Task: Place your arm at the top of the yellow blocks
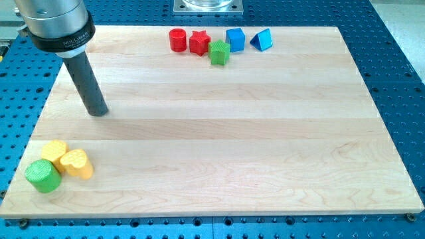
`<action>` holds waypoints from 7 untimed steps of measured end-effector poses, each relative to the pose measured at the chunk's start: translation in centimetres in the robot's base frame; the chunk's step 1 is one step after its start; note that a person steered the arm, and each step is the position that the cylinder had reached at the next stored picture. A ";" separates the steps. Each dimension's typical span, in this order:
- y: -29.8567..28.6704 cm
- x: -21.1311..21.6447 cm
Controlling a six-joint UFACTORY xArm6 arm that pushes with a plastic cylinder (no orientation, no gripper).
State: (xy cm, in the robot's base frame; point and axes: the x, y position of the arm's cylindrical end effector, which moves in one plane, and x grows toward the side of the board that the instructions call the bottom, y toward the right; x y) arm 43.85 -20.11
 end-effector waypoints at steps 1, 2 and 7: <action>0.1 0.0; 0.1 0.0; -0.9 -0.3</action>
State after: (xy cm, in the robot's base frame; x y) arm 43.56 -21.05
